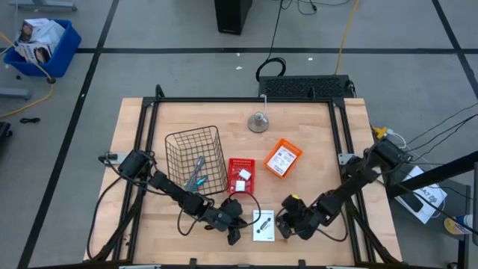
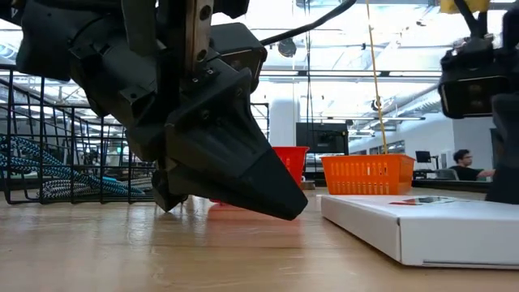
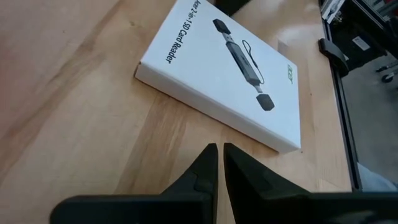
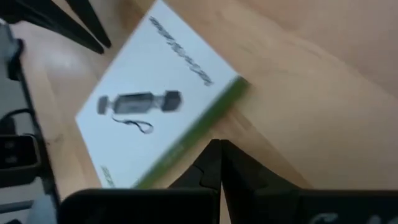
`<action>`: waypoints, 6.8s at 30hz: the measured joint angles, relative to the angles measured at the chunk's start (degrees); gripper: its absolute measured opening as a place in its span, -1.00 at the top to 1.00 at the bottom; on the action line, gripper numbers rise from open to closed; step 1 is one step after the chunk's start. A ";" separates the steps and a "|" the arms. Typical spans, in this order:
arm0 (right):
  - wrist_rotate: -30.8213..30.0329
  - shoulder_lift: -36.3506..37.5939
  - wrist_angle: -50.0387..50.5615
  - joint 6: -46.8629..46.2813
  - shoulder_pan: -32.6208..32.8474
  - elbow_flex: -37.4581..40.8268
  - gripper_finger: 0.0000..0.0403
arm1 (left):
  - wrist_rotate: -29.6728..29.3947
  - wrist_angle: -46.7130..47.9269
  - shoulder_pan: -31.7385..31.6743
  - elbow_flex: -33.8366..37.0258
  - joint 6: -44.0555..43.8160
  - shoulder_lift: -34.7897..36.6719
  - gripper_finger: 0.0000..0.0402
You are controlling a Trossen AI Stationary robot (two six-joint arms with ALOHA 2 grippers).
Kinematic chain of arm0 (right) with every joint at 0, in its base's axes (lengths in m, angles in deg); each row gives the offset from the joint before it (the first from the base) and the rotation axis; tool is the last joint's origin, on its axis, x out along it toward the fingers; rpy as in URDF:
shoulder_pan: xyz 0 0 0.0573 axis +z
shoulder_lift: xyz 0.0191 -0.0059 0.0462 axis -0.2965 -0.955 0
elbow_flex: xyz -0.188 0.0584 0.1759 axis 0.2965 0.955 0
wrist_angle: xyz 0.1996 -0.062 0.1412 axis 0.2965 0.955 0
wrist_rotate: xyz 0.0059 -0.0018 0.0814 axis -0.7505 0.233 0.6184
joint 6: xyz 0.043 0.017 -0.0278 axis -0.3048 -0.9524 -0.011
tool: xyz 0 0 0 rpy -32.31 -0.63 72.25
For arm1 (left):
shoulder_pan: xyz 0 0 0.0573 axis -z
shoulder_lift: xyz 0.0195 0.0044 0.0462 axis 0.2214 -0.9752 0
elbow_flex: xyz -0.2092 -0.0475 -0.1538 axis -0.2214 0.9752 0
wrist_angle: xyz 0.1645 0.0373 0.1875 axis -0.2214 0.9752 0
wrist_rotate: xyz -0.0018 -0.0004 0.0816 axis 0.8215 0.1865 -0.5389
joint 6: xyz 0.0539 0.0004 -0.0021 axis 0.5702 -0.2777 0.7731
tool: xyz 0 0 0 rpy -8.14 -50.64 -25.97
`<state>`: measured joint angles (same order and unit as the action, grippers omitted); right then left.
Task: Pick and place items into bin
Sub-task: Put the card reader box into the orange basket
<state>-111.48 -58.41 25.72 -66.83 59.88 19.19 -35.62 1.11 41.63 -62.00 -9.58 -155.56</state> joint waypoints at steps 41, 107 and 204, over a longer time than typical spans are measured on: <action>-3.13 -1.42 -27.29 21.20 -4.03 -0.11 1.00 | 0.55 -0.86 -0.39 0.00 -0.84 0.07 0.85; -0.13 -6.49 -32.09 24.45 -6.76 0.13 1.00 | 2.27 -13.72 -0.63 -0.07 1.01 0.02 0.85; 3.25 9.28 -13.84 26.95 -7.61 0.13 0.59 | 3.32 -15.13 0.48 -0.04 1.80 0.04 0.85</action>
<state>-108.23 -49.13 11.88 -39.87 52.27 19.32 -32.30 -14.02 42.11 -62.04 -7.78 -155.52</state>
